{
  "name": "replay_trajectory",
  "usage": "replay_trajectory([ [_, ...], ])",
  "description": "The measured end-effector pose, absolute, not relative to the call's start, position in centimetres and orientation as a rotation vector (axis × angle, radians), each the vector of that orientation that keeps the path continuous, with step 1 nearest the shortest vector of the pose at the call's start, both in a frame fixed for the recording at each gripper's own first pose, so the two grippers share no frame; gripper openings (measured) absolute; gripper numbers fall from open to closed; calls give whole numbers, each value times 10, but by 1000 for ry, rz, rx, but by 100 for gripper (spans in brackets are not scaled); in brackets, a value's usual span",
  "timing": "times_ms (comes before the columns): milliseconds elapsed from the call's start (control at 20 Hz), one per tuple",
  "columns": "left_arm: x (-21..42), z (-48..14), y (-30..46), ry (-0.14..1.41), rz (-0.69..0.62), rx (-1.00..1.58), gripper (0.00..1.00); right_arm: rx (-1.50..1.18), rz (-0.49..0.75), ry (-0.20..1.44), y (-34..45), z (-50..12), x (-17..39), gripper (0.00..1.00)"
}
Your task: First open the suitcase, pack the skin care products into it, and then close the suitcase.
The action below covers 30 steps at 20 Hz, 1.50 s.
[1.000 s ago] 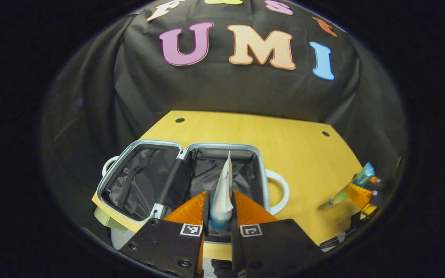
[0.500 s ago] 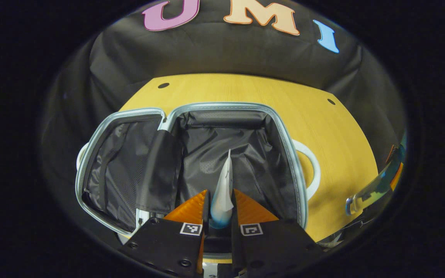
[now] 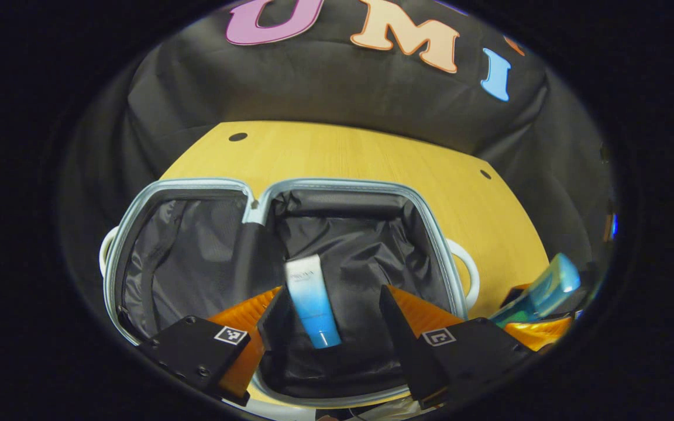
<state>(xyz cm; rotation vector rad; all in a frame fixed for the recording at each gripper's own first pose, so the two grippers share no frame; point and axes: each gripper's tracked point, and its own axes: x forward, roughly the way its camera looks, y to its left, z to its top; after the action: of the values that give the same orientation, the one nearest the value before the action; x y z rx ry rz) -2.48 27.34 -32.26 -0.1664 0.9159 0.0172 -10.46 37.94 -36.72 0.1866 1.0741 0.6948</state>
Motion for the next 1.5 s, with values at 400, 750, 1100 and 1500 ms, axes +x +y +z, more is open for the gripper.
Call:
replay_trajectory([
  [400, -40, -304, 375, 871, 156, -212, 94, 122, 608, 1191, 400, -414, -110, 50],
  [750, -59, -294, 459, 841, 287, -244, 94, 134, 545, 1114, 417, -407, -79, 84],
  [1100, -65, -280, 555, 783, 424, -229, 93, 129, 502, 1026, 430, -395, -59, 98],
  [1500, -70, -317, 631, 824, 508, -320, 90, 63, 399, 962, 406, -386, -49, 98],
])
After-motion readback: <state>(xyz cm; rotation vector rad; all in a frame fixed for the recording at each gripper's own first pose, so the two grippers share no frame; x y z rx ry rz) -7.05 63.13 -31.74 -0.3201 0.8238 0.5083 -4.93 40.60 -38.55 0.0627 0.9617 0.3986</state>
